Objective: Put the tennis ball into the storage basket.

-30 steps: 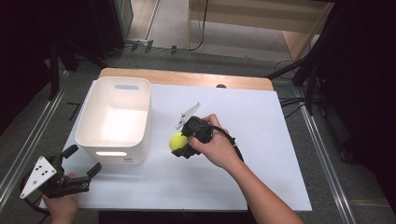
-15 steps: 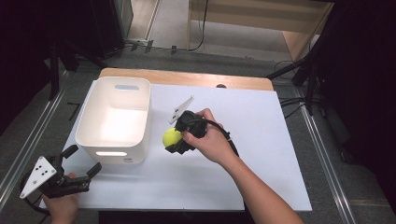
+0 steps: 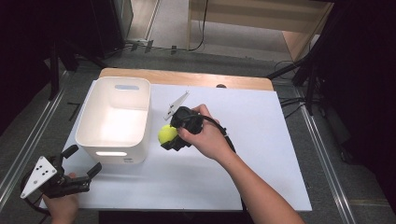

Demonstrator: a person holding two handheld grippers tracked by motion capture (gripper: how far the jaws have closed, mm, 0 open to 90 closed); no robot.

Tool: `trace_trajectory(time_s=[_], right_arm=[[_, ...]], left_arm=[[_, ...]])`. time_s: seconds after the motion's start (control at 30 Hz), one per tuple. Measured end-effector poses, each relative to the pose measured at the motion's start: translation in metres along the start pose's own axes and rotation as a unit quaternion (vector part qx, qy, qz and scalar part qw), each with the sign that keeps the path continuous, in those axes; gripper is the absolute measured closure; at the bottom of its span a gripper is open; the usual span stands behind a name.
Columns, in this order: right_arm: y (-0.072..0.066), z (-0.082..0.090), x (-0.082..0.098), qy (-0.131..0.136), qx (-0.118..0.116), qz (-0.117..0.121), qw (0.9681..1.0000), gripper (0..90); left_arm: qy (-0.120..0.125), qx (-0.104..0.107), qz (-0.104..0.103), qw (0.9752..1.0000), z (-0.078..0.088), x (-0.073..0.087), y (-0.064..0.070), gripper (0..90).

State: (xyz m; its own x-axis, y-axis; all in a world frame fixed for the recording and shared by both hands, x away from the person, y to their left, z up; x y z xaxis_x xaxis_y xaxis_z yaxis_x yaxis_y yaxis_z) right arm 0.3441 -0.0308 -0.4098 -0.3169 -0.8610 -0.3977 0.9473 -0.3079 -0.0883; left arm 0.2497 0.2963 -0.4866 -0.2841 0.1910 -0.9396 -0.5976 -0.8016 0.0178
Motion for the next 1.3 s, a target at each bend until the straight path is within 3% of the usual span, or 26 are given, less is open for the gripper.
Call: trace_trajectory(time_s=[1.3], right_arm=[[-0.003, 0.014, -0.039, 0.029, -0.009, 0.021, 0.9993, 23.9]], left_arm=[[0.002, 0.000, -0.001, 1.0000, 0.000, 0.000, 0.000, 0.0]])
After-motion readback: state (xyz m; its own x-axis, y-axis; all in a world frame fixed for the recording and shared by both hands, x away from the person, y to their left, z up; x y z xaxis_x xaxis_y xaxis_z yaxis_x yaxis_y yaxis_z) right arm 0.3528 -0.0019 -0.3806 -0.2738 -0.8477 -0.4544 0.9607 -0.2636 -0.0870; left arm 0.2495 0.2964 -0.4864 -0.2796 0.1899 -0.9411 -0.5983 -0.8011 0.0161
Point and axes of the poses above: each handheld gripper's, and its own axes: z roughly backward along the jaws, x roughly out of its underside, y roughly to its right, the point moved 4 cm from there along -z, roughly forward along the jaws, and after that the axes turned 11 degrees about -y, right-handed, at the moved point
